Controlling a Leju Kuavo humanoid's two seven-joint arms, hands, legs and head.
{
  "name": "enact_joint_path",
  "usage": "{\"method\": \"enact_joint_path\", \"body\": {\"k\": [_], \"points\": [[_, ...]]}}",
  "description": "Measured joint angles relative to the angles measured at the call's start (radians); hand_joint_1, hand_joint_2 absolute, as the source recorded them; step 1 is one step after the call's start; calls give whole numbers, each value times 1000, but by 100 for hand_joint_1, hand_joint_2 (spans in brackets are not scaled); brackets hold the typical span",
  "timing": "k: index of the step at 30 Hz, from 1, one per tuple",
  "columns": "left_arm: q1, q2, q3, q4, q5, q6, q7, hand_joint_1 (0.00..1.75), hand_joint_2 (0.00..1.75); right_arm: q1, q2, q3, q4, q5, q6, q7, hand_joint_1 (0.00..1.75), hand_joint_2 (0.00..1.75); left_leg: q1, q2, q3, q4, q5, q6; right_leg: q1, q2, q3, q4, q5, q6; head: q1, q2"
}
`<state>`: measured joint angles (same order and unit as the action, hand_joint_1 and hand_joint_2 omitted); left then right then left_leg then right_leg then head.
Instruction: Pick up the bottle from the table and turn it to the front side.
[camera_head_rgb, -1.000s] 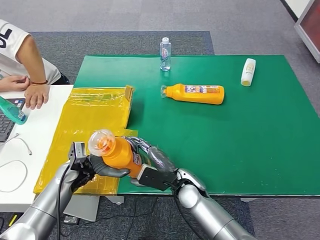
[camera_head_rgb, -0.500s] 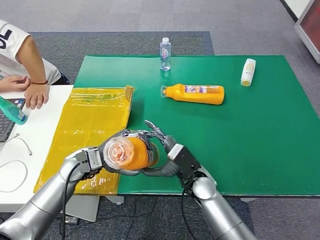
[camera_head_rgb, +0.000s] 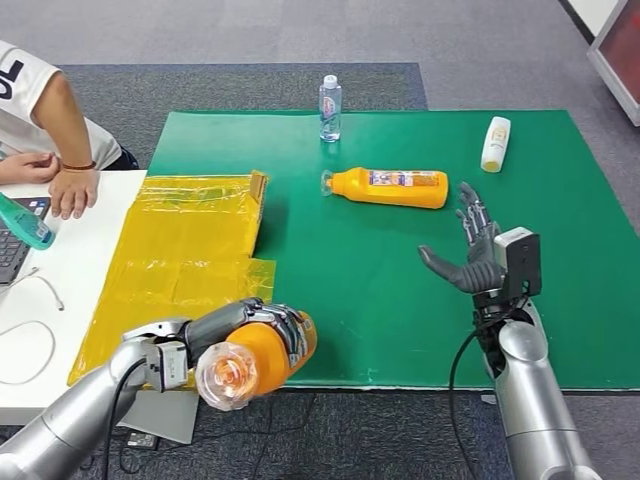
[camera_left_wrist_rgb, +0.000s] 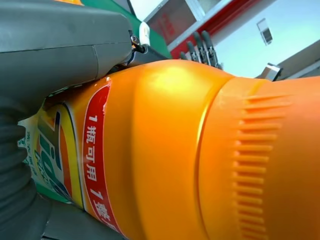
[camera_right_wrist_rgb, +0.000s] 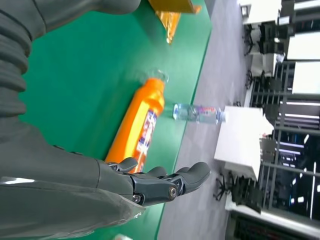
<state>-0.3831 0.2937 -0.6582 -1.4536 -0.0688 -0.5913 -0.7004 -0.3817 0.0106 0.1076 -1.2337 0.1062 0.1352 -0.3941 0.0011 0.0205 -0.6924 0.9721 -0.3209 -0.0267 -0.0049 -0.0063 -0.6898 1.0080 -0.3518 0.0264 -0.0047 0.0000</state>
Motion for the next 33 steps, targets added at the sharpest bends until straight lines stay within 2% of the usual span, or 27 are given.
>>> {"method": "enact_joint_path", "body": {"k": [9, 13, 16, 19, 22, 26, 30, 33], "points": [[-15, 28, -36, -4, -7, 2, 0, 175, 175, -11, -9, -48, -7, -1, 19, 0, 0, 175, 0, 0, 0, 0, 1, 1, 0, 0, 0, 0, 1, 0, 0, 0], [-79, 80, -62, 29, -69, 9, 3, 175, 175, -20, -11, -60, -6, 3, 36, -8, 0, 175, 1, 0, 0, 0, 3, 0, 1, 0, 0, 0, 1, -1, 0, 0], [-219, 181, -108, 92, -76, -52, 51, 175, 175, -23, -14, -64, 5, 3, 53, -28, 0, 175, 3, 1, -1, 0, 4, -3, 3, 1, -2, 0, 4, -4, 0, 0], [-418, 284, -160, 153, 2, -140, 170, 175, 175, -22, -17, -64, 30, 7, 62, -47, 0, 175, 6, 1, -2, 0, 6, -6, 6, 2, -4, 1, 5, -6, 0, 0], [-626, 330, -218, 221, 77, -170, 305, 175, 175, -22, -19, -62, 61, 19, 60, -59, 0, 175, 6, 0, -3, 0, 8, -6, 6, 0, -3, 1, 5, -6, 0, 0], [-830, 324, -301, 313, 141, -202, 408, 175, 175, -30, -19, -49, 101, 31, 60, -72, 0, 175, 6, 0, -4, 0, 8, -5, 6, 0, -4, 0, 6, -6, 0, 0], [-1016, 271, -425, 418, 193, -240, 502, 175, 175, -52, -8, -17, 155, 51, 58, -76, 0, 175, 5, -1, -6, 0, 8, -4, 5, 0, -4, 0, 7, -4, 0, 0], [-1117, 218, -533, 498, 264, -318, 569, 175, 175, -68, 7, 17, 201, 70, 56, -79, 0, 175, 5, -1, -6, 0, 8, -4, 4, 0, -4, 0, 7, -4, 0, 0]]}}
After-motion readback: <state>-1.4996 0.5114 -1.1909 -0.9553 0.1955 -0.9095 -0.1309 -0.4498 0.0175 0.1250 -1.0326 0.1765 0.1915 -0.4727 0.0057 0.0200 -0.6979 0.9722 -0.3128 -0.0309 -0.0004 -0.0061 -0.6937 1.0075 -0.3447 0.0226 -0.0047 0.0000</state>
